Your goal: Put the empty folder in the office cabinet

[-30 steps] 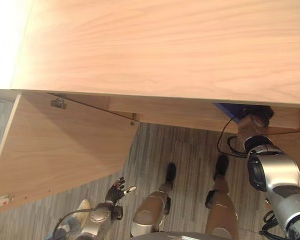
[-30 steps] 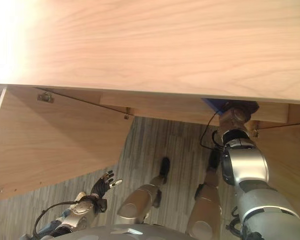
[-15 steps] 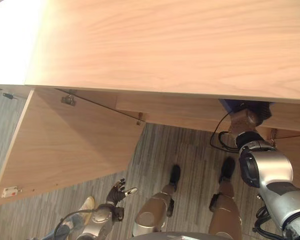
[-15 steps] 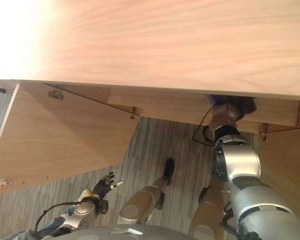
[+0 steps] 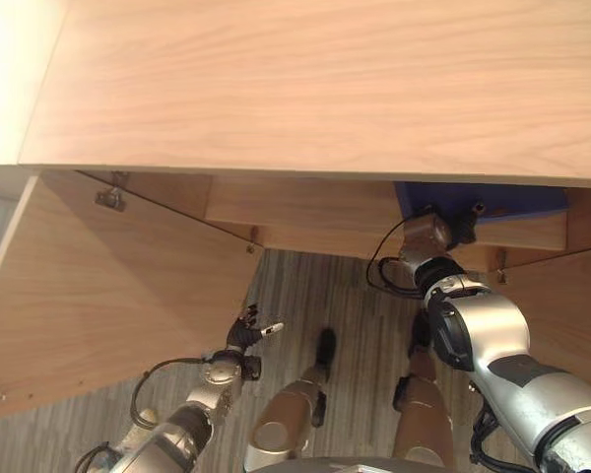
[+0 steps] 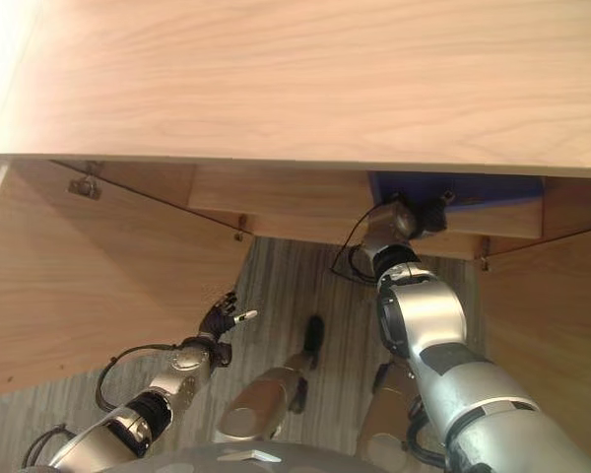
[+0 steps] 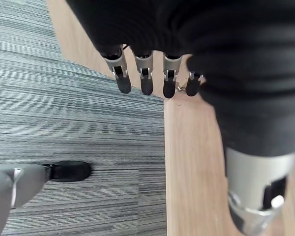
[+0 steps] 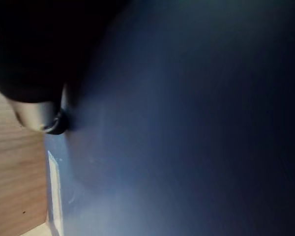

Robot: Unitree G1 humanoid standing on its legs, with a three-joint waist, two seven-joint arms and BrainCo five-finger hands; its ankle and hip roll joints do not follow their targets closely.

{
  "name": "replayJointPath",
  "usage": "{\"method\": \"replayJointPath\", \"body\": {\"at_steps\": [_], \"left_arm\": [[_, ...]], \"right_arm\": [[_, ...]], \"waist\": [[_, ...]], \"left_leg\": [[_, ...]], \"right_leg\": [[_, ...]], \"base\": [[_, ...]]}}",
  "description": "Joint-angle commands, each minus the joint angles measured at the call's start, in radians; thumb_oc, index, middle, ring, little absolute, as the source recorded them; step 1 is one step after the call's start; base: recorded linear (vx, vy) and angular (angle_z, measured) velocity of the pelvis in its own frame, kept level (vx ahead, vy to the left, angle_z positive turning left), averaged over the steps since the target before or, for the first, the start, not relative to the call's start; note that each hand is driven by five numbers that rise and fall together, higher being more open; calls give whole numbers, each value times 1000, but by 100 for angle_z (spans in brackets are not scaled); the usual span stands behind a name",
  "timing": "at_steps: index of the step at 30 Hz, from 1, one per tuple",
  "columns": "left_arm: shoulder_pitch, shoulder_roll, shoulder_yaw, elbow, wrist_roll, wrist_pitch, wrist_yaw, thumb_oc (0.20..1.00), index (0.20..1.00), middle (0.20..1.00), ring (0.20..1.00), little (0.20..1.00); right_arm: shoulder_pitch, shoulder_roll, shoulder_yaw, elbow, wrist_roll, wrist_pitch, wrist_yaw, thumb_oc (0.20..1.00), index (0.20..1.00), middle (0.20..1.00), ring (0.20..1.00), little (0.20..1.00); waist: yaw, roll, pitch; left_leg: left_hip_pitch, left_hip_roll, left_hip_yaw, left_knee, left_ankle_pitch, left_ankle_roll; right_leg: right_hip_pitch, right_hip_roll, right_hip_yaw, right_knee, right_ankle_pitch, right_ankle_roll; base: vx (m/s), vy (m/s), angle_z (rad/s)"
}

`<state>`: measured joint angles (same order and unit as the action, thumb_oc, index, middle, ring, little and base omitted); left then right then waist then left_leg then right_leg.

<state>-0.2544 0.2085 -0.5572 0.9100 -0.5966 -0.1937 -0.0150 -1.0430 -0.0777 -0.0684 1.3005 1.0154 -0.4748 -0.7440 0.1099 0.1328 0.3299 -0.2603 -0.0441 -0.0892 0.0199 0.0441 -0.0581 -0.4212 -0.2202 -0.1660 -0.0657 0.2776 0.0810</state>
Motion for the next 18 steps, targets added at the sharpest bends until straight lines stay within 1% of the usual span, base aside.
{"method": "replayJointPath", "body": {"at_steps": [1, 3, 5, 6, 10, 15, 17, 18], "left_arm": [[-28, 7, -3, 29, -48, -18, 33, 1000, 1000, 1000, 1000, 1000], [-56, 3, 4, 43, -55, -21, 42, 1000, 1000, 1000, 1000, 1000], [-59, 4, 8, 49, -54, -23, 41, 1000, 1000, 1000, 1000, 1000], [-57, 8, 9, 49, -54, -30, 44, 1000, 1000, 1000, 1000, 1000], [-34, 25, -1, 32, -56, -34, 37, 1000, 1000, 1000, 1000, 1000], [-11, 38, -7, 12, -52, -33, 30, 1000, 1000, 1000, 1000, 1000], [38, 63, -16, -28, -45, -33, 15, 1000, 1000, 1000, 1000, 1000], [38, 63, -16, -28, -45, -33, 15, 1000, 1000, 1000, 1000, 1000]], "right_arm": [[-45, -36, -15, -3, -86, -11, -29, 200, 200, 200, 200, 200], [-35, -29, 16, -17, -166, 31, -35, 200, 200, 200, 200, 200], [-34, -33, 35, -20, -202, 54, -12, 200, 200, 200, 200, 200], [-51, -49, 48, -9, -213, 68, 2, 200, 200, 200, 200, 200], [-113, -105, 71, 41, -176, 96, 56, 200, 200, 200, 200, 200], [-144, -137, 78, 67, -148, 103, 77, 200, 200, 200, 200, 200], [-203, -198, 80, 116, -82, 99, 109, 200, 200, 200, 200, 200], [-203, -198, 80, 116, -82, 99, 109, 200, 200, 200, 200, 200]], "waist": [[27, 10, 31], [20, 0, 48], [18, -2, 56], [17, 1, 64], [28, 16, 72], [39, 27, 72], [63, 53, 67], [63, 53, 67]], "left_leg": [[93, -16, 6, 86, -209, 9], [79, -25, 4, 102, -211, 11], [72, -30, 0, 108, -212, 11], [64, -33, -5, 115, -212, 11], [52, -31, -11, 117, -206, 7], [49, -24, -12, 111, -202, 5], [47, -2, -19, 83, -192, -3], [47, -2, -19, 83, -192, -3]], "right_leg": [[-52, -41, 22, -15, 37, 99], [-55, -49, 27, -14, 44, 99], [-57, -54, 30, -13, 48, 98], [-61, -55, 33, -11, 52, 97], [-69, -54, 33, -8, 52, 96], [-74, -49, 28, -7, 48, 95], [-91, -32, 22, -3, 32, 90], [-91, -32, 22, -3, 32, 90]], "base": [[-38, -8, 1], [-33, -11, 2], [0, 0, 0], [40, -29, -1], [57, -43, 1], [43, -34, 6], [103, -91, -3], [107, -79, -5]]}}
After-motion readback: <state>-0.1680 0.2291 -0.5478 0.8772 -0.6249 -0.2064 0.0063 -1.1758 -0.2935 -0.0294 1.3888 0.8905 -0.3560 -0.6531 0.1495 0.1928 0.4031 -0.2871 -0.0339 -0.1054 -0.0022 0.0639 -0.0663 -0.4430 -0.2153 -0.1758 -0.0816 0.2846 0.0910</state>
